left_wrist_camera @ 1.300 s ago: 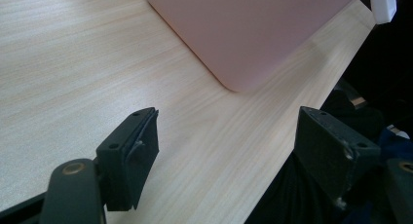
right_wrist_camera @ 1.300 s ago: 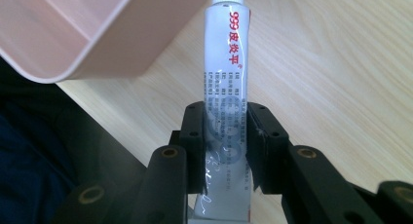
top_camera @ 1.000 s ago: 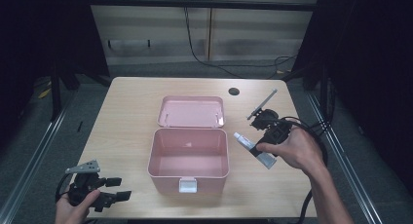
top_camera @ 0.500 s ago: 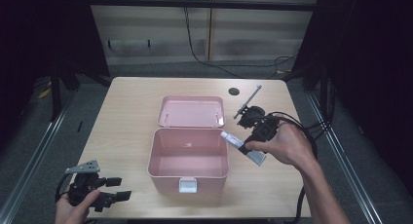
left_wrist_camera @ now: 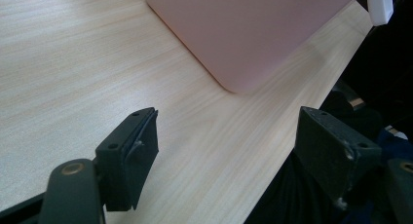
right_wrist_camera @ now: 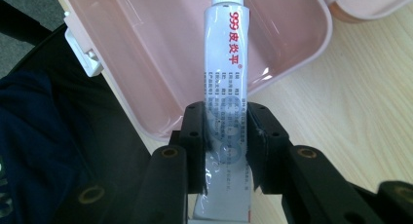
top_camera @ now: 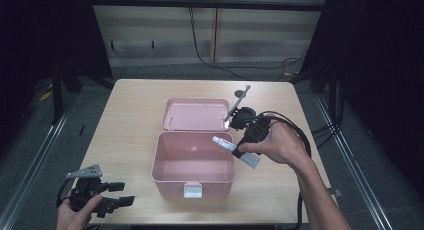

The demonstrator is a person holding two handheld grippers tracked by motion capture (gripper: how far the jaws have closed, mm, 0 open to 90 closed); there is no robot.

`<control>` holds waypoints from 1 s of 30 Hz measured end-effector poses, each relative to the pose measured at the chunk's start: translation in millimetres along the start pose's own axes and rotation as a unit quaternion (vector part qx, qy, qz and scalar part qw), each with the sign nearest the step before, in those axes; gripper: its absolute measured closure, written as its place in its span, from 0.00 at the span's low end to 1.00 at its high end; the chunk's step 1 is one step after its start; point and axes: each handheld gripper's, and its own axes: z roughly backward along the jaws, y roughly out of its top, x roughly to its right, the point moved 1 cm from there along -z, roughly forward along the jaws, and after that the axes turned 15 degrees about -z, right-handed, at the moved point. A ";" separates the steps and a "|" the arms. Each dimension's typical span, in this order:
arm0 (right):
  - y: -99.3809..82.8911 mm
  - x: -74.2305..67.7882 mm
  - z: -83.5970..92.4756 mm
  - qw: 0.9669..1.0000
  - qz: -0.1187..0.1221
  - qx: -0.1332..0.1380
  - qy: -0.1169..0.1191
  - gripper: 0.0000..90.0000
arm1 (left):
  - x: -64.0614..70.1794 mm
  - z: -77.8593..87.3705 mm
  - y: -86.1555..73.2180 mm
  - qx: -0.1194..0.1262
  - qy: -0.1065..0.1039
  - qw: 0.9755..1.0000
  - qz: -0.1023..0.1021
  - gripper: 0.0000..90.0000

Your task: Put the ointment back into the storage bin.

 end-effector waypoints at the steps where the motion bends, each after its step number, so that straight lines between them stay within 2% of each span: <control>1: 1.2 -1.1 -0.9 1.000 0.001 0.002 0.000 0.79 | 0.0 0.0 0.0 0.000 0.000 1.000 0.000 0.26; 6: 7.1 -3.9 -2.9 1.000 0.008 0.015 -0.001 0.79 | 0.2 0.0 0.1 0.000 0.000 1.000 0.000 0.27; 13: 16.8 -11.1 -8.3 1.000 0.025 0.006 0.006 0.79 | 0.2 -0.4 0.2 -0.002 -0.002 1.000 0.000 0.26; 19: 28.5 -19.6 -13.3 0.999 0.043 0.014 0.008 0.79 | 0.0 -0.2 0.0 -0.001 0.000 1.000 0.000 0.26; 29: 33.9 -29.4 -22.1 0.998 0.064 0.007 0.018 0.79 | 0.6 -0.8 0.3 -0.002 -0.001 1.000 -0.001 0.27; 30: 35.4 -32.5 -24.4 0.997 0.072 0.006 0.021 0.79 | 0.5 -0.4 0.2 -0.003 -0.001 1.000 -0.003 0.27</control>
